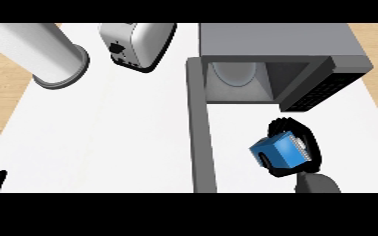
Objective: Pick up the milk, place it into the microwave and close the microwave
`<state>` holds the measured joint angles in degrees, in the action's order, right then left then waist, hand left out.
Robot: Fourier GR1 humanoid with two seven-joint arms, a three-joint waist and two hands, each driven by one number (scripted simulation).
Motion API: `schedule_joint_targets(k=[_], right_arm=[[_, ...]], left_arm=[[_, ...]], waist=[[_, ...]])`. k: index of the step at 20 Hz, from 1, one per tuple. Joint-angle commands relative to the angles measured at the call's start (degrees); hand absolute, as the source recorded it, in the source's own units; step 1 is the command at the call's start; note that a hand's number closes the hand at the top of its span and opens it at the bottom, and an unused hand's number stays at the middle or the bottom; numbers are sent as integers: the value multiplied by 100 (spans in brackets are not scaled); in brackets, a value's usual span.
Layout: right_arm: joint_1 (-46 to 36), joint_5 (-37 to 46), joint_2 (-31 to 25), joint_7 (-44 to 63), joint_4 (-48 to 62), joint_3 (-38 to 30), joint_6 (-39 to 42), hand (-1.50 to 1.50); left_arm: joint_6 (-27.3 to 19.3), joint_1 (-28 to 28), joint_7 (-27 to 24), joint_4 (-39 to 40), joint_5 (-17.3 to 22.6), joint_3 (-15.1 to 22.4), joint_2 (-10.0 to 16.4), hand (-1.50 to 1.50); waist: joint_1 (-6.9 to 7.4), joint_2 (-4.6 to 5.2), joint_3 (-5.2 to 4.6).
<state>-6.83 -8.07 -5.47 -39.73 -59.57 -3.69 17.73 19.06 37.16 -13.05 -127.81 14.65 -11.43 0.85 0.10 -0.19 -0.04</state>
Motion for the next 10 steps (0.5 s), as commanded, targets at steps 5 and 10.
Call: schedule_joint_targets(k=[5,10], right_arm=[[1314,-128,327,1464,-2675,654,-342,150],[1816,-298,542,2337,-3971,1317,-1252,150]], left_arm=[[208,-290,-35,280,389,-404,141,-150],[232,-94,216,20,450,-433,69,-150]], waist=[[-37,0,-2],[-36,1,0]])
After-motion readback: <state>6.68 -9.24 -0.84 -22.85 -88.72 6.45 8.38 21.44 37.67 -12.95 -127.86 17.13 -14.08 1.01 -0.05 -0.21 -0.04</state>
